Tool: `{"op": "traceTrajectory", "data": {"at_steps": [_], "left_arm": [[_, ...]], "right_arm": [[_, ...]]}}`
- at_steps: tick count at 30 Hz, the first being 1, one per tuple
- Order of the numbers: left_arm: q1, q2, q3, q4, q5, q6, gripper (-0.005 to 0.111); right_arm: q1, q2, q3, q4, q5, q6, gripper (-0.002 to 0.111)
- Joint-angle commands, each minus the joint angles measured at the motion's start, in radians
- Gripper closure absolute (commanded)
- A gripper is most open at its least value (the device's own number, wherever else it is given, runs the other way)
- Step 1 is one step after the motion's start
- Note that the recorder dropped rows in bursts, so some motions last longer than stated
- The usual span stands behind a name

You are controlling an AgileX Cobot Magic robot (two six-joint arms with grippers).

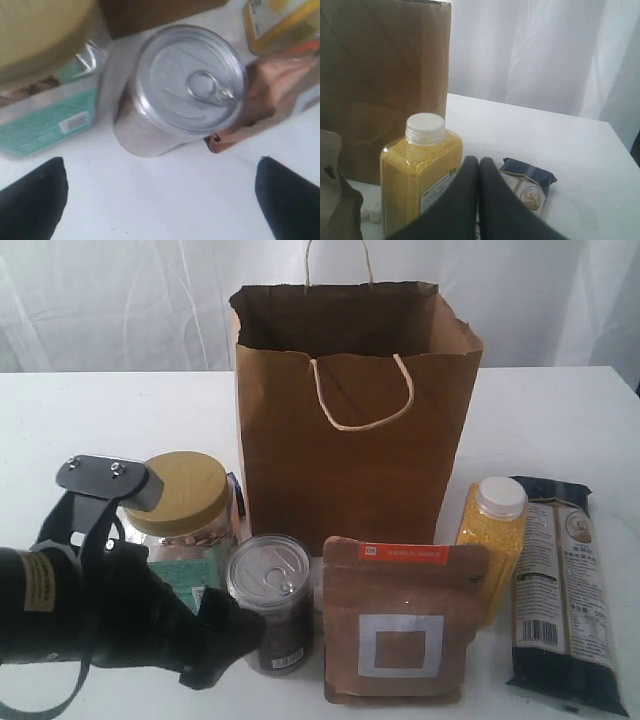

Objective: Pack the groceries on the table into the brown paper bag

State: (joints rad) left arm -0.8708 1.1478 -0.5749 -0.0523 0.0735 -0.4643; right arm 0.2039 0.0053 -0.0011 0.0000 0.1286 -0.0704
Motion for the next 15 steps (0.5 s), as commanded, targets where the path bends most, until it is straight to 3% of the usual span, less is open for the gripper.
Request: {"op": "traceTrajectory", "data": {"at_steps": [1,15], "left_arm": [[-0.003,-0.019,-0.003,-0.257,0.034,0.309,0.002],[0.014,-0.025,-0.003,-0.209,0.025,0.318,0.002]], "right_arm": [[-0.006,-0.005,0.001,0.0,-0.01,-0.005,0.108],[-0.006,-0.005,0.001,0.0,-0.01,-0.005,0.108]]}}
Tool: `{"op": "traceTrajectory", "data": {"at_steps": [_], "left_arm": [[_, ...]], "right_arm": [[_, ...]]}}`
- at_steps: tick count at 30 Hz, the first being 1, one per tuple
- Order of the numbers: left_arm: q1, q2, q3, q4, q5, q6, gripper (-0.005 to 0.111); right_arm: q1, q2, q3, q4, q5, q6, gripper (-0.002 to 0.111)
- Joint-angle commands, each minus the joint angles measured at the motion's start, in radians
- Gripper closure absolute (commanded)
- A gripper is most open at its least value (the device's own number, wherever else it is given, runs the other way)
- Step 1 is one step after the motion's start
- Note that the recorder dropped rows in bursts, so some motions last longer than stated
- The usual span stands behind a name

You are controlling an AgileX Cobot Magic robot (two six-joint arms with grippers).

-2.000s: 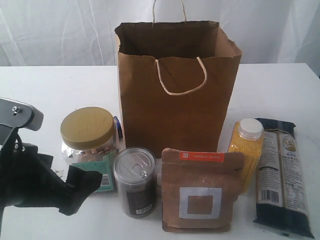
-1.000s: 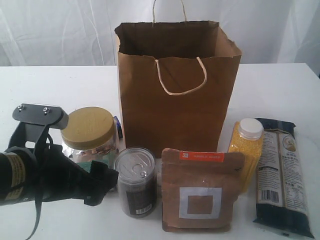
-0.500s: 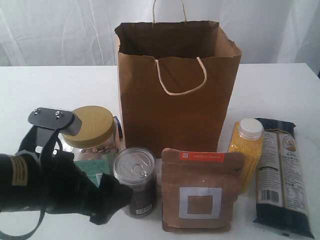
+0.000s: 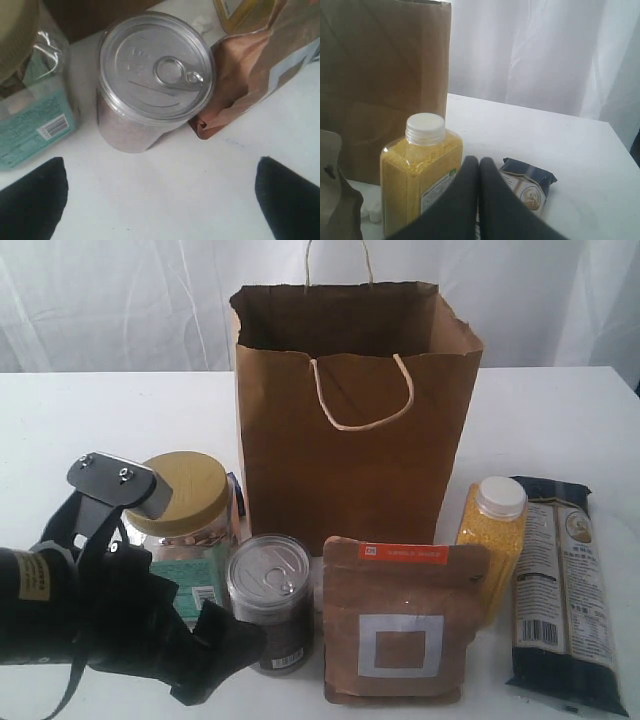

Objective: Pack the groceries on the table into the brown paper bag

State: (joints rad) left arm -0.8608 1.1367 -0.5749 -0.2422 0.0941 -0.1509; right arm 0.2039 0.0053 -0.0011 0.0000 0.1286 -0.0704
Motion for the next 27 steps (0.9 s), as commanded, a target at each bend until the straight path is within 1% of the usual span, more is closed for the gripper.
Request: {"op": "traceTrajectory", "data": {"at_steps": [1,2,4,6,7,8,9,10,11,13,14,16,18,19,20,27], "left_arm": [[0.004,-0.02,-0.003,-0.044,0.009,0.021,0.002],[0.004,-0.027,-0.003,-0.046,0.014,0.025,0.003],[0.039,-0.044,0.013,-0.039,0.023,0.028,0.011],[0.103,-0.062,0.02,-0.018,0.078,0.034,0.026],[0.138,-0.077,0.02,-0.018,0.121,0.058,0.036],[0.156,-0.09,0.02,-0.032,0.134,0.083,0.043],[0.162,-0.099,0.02,-0.039,0.134,0.101,0.044],[0.162,-0.101,0.02,-0.039,0.13,0.11,0.042],[0.162,-0.101,0.02,-0.041,0.128,0.115,0.036],[0.162,-0.099,0.024,-0.041,0.109,0.13,0.022],[0.162,-0.099,0.029,-0.041,0.073,0.13,0.014],[0.162,-0.099,0.051,-0.041,0.004,0.127,0.006],[0.162,-0.089,0.077,-0.041,-0.066,0.119,0.006],[0.162,-0.07,0.098,-0.041,-0.122,0.114,0.006],[0.162,-0.059,0.104,-0.041,-0.144,0.114,0.006],[0.162,0.017,0.109,-0.037,-0.218,0.114,0.006]], "right_arm": [[-0.006,-0.005,0.001,0.0,-0.01,-0.005,0.108],[-0.006,-0.005,0.001,0.0,-0.01,-0.005,0.108],[-0.006,-0.005,0.001,0.0,-0.01,-0.005,0.108],[-0.006,-0.005,0.001,0.0,-0.01,-0.005,0.108],[-0.006,-0.005,0.001,0.0,-0.01,-0.005,0.108],[-0.006,-0.005,0.001,0.0,-0.01,-0.005,0.108],[-0.006,-0.005,0.001,0.0,-0.01,-0.005,0.108],[-0.006,-0.005,0.001,0.0,-0.01,-0.005,0.108],[-0.006,-0.005,0.001,0.0,-0.01,-0.005,0.108],[-0.006,-0.005,0.001,0.0,-0.01,-0.005,0.108],[-0.006,-0.005,0.001,0.0,-0.01,-0.005,0.108],[-0.006,-0.005,0.001,0.0,-0.01,-0.005,0.108],[-0.006,-0.005,0.001,0.0,-0.01,-0.005,0.108],[-0.006,-0.005,0.001,0.0,-0.01,-0.005,0.108],[-0.006,-0.005,0.001,0.0,-0.01,-0.005,0.108],[-0.006,-0.005,0.001,0.0,-0.01,-0.005,0.108]]}}
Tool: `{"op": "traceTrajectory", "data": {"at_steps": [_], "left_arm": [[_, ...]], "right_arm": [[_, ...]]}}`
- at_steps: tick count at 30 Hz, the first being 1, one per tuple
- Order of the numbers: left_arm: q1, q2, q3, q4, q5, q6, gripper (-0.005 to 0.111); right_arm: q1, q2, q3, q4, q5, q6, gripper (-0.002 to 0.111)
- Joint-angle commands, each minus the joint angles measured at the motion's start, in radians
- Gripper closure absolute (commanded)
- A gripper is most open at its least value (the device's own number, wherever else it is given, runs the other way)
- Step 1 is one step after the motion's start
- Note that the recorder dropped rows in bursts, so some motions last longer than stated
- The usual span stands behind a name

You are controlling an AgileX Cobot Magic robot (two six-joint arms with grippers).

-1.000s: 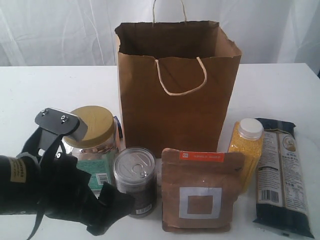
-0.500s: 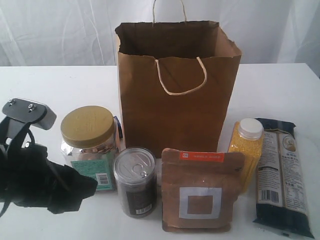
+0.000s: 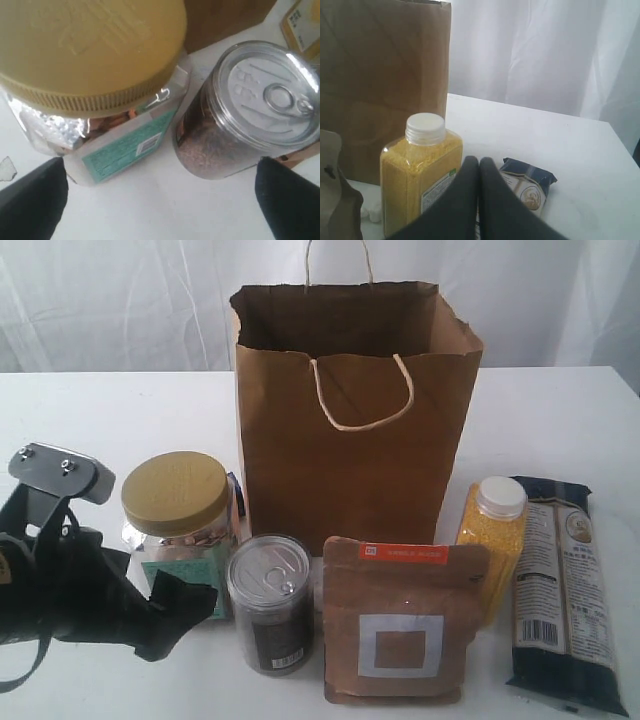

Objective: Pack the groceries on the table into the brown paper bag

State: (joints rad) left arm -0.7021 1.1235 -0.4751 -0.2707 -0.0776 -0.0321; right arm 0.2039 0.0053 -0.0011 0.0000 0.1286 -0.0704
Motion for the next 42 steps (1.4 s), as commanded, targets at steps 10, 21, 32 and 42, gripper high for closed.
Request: {"op": "traceTrajectory", "data": {"at_steps": [10,21,32,42], "left_arm": [[0.003,0.069,0.009,-0.006,-0.07,-0.005,0.006],[0.003,-0.094,0.007,-0.004,0.078,-0.024,0.006],[0.083,-0.266,-0.099,0.253,0.145,-0.024,0.022],[0.109,-0.181,-0.149,0.357,0.052,-0.024,0.07]], "right_arm": [[-0.006,-0.005,0.001,0.0,-0.01,-0.005,0.108],[-0.006,-0.005,0.001,0.0,-0.01,-0.005,0.108],[-0.006,-0.005,0.001,0.0,-0.01,-0.005,0.108],[-0.006,-0.005,0.001,0.0,-0.01,-0.005,0.108]]}}
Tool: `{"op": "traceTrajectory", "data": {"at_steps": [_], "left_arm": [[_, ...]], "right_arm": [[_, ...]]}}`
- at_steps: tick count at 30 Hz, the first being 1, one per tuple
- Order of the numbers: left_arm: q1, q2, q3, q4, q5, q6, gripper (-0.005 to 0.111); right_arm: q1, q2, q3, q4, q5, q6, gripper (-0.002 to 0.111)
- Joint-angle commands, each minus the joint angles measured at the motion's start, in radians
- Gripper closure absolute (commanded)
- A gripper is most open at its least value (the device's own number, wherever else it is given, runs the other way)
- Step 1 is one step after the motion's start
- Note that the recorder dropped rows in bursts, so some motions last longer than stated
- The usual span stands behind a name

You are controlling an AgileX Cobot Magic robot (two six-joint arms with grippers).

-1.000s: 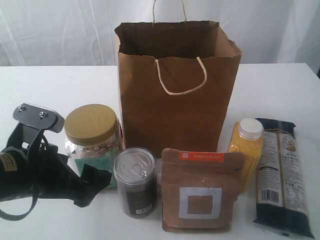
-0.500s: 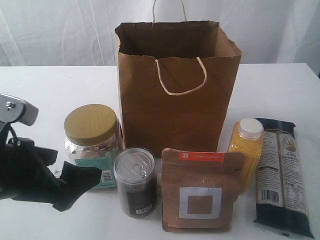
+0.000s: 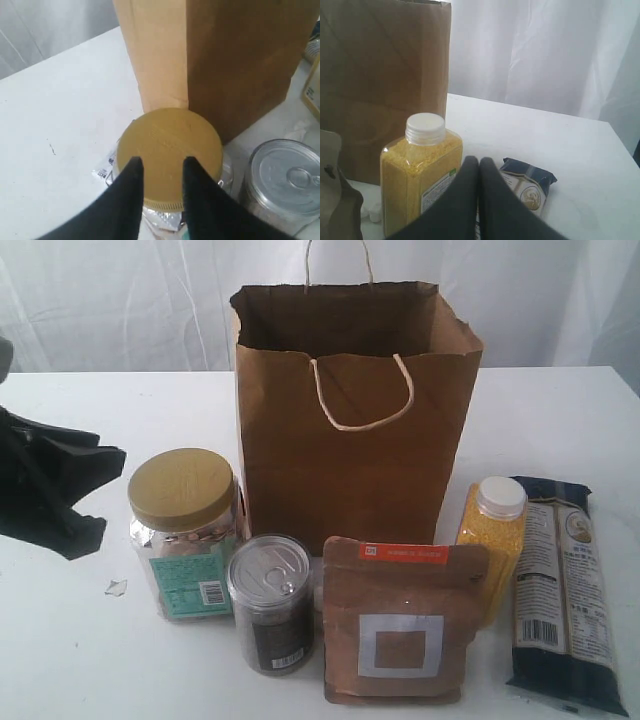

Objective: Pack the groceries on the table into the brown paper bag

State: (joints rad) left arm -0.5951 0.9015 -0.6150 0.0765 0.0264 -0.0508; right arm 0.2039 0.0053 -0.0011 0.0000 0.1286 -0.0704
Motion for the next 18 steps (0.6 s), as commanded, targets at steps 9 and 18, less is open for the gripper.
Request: {"op": "traceTrajectory", "data": {"at_steps": [9,18], "left_arm": [[0.002,0.199,-0.009,0.043,-0.275,-0.059,0.059],[0.002,0.314,-0.051,0.089,-0.293,-0.114,0.059]], "right_arm": [[-0.006,-0.005,0.001,0.0,-0.01,-0.005,0.108],[-0.006,-0.005,0.001,0.0,-0.01,-0.005,0.108]]}}
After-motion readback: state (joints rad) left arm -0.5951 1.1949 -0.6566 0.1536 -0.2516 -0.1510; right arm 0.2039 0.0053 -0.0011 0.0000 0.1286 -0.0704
